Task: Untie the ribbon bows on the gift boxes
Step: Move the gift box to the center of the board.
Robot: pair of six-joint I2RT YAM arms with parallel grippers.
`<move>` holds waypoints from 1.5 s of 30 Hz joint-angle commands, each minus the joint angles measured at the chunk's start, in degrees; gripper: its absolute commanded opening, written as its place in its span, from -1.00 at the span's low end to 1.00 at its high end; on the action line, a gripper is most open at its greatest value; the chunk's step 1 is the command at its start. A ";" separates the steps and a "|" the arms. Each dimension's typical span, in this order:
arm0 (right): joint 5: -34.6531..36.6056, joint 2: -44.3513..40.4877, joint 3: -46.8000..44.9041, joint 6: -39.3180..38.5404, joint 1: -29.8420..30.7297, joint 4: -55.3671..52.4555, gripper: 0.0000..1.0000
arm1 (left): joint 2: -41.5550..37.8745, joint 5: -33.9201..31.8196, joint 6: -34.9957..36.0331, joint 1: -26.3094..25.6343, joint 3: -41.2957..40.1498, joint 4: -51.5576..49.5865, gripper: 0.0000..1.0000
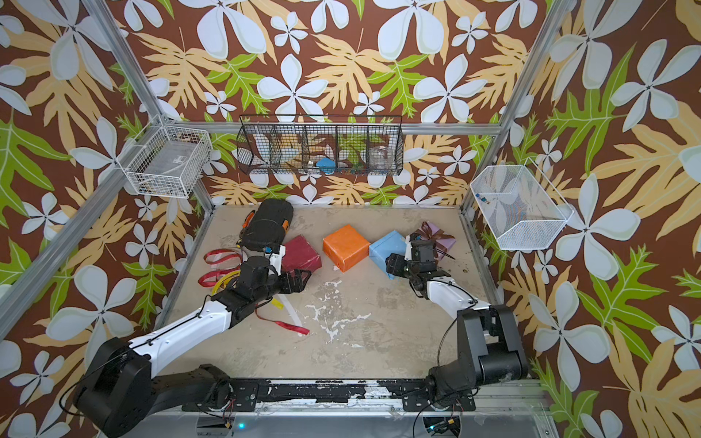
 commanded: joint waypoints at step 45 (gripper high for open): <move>24.24 15.42 23.26 -16.31 -8.46 -14.43 0.29 | 10.92 7.04 -0.52 -6.14 -0.78 10.79 0.99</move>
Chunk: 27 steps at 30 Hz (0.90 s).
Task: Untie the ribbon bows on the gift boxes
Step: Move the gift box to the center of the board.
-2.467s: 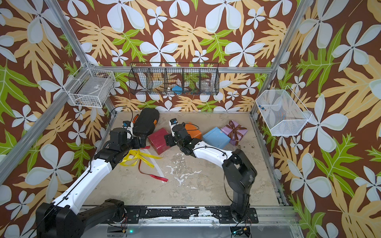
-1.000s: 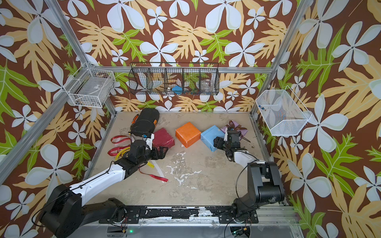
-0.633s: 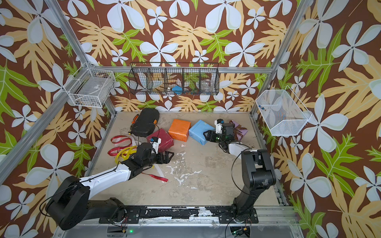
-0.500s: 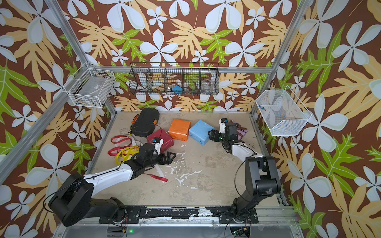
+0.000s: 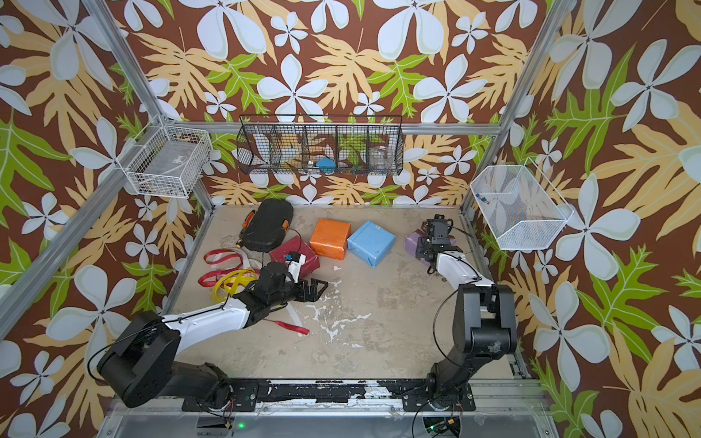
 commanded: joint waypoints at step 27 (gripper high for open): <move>-16.47 -12.05 -5.89 2.09 0.38 -6.28 -1.00 | -1.43 -0.90 2.45 0.04 0.27 -0.41 0.99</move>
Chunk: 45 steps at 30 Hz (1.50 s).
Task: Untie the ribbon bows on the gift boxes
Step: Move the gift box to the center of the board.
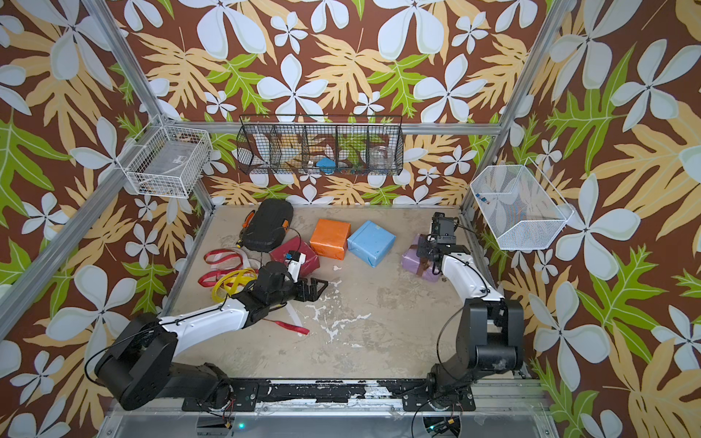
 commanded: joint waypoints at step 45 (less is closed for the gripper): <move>-28.63 -20.29 -31.04 13.69 20.56 16.12 0.72 | -4.51 8.26 -7.19 0.05 -6.08 5.99 0.99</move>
